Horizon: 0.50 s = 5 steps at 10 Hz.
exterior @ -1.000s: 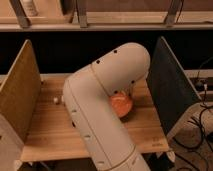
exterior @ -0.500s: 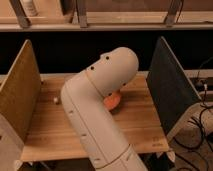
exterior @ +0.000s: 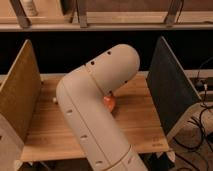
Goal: Drag the ceramic bowl in a circle
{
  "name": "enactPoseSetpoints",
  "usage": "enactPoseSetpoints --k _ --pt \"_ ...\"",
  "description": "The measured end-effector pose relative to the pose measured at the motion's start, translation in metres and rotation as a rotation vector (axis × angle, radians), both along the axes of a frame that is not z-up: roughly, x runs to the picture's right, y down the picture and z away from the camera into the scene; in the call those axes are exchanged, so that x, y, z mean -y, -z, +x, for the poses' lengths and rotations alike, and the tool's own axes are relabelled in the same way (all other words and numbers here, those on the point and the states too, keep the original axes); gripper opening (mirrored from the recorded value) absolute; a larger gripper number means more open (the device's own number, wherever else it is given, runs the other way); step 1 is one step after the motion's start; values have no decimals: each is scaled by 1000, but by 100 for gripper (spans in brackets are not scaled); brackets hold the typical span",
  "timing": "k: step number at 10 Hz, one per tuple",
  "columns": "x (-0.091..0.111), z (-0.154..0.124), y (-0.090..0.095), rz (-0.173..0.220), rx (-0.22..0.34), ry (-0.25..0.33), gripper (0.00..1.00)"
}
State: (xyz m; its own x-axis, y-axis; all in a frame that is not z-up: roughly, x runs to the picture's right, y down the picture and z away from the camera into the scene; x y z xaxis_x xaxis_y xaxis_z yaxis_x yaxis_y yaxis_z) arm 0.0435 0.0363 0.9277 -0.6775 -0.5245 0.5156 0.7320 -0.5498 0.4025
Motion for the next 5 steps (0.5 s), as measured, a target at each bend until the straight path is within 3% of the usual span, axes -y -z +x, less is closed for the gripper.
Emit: enactPoseSetpoints --k 5 --pt "15 15 24 33 3 -69 64"
